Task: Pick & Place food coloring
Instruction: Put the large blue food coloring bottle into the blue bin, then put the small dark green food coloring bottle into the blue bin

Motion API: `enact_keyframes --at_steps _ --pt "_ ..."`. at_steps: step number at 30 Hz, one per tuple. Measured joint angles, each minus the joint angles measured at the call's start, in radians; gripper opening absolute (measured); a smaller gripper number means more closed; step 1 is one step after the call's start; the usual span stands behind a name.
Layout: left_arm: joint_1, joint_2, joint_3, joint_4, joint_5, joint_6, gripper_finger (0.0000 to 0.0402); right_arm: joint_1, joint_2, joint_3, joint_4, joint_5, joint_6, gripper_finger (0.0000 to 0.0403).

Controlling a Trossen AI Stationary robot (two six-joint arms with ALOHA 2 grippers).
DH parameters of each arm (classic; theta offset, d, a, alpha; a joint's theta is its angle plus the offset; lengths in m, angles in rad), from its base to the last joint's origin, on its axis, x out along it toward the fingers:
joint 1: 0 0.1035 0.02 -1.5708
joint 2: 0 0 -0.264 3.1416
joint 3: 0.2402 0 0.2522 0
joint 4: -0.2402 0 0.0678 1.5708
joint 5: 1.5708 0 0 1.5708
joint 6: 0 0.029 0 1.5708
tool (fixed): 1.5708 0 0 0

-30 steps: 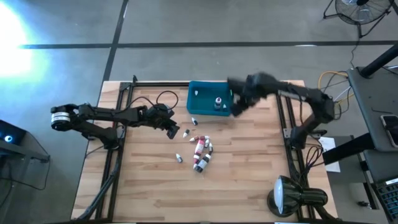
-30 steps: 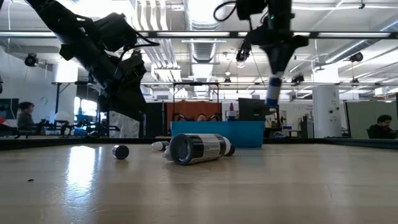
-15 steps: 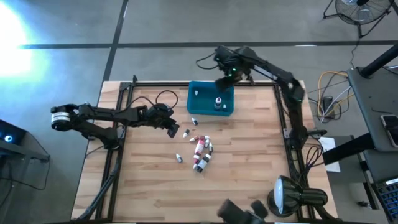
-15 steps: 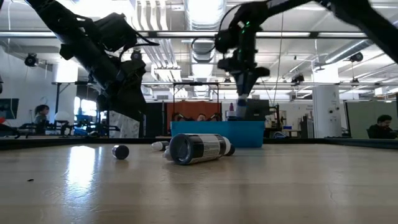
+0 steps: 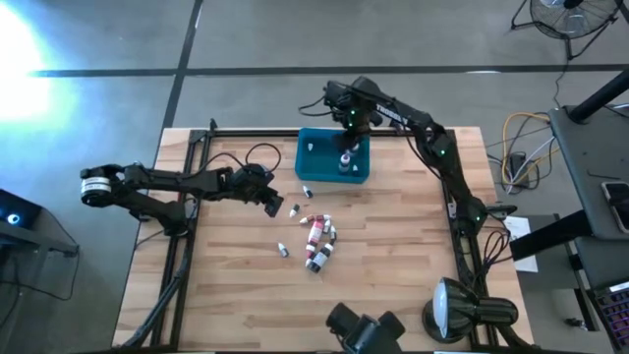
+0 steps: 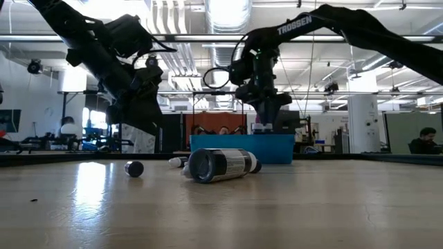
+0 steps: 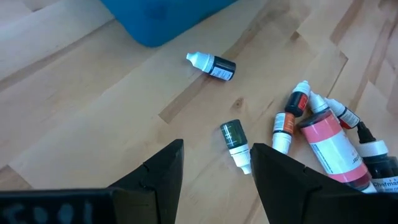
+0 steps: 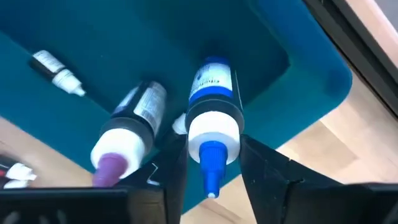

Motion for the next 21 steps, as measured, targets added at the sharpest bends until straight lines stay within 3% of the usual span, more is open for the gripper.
enact_keyframes --at_steps 11,21 --pt "0.000 0.000 0.000 0.000 0.000 0.032 0.0163 -0.001 -0.006 -0.008 0.004 0.010 -0.006 0.0170" --pt "0.000 0.000 0.000 0.001 0.000 0.038 0.0163 0.033 -0.175 -0.011 0.064 0.349 -0.024 0.0197"
